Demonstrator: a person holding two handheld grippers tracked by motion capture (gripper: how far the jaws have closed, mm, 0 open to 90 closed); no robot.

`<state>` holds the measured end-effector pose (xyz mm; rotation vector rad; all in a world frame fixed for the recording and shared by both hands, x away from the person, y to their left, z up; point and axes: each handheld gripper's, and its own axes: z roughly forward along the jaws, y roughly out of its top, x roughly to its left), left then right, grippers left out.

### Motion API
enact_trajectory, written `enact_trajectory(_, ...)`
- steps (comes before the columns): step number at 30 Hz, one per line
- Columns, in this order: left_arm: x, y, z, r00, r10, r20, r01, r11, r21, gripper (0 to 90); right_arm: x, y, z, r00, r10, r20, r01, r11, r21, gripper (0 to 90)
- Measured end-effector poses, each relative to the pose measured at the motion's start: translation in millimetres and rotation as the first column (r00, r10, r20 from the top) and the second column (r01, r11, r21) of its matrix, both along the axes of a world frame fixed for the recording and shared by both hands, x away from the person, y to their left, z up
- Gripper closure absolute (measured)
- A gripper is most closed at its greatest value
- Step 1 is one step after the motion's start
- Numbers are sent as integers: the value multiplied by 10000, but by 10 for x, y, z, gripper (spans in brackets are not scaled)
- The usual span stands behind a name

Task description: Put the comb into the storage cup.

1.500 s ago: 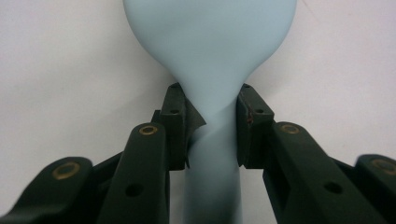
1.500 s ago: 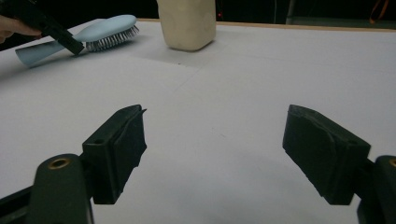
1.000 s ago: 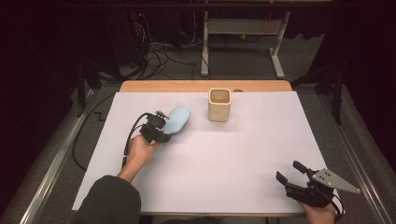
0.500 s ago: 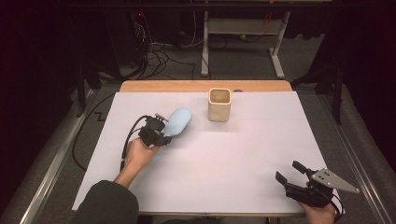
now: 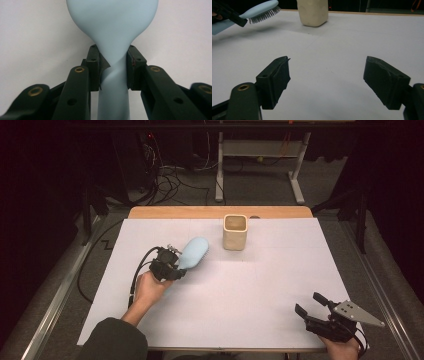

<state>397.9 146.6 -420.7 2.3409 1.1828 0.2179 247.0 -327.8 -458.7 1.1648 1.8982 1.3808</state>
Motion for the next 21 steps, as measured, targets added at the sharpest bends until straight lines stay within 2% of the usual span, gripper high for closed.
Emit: enact_trajectory(21, -235, -50, 46, 9977, -613, 301, 624, 9973, -377, 693, -4, 22, 4, 10000, -7, 4, 7, 10000, -5, 211)
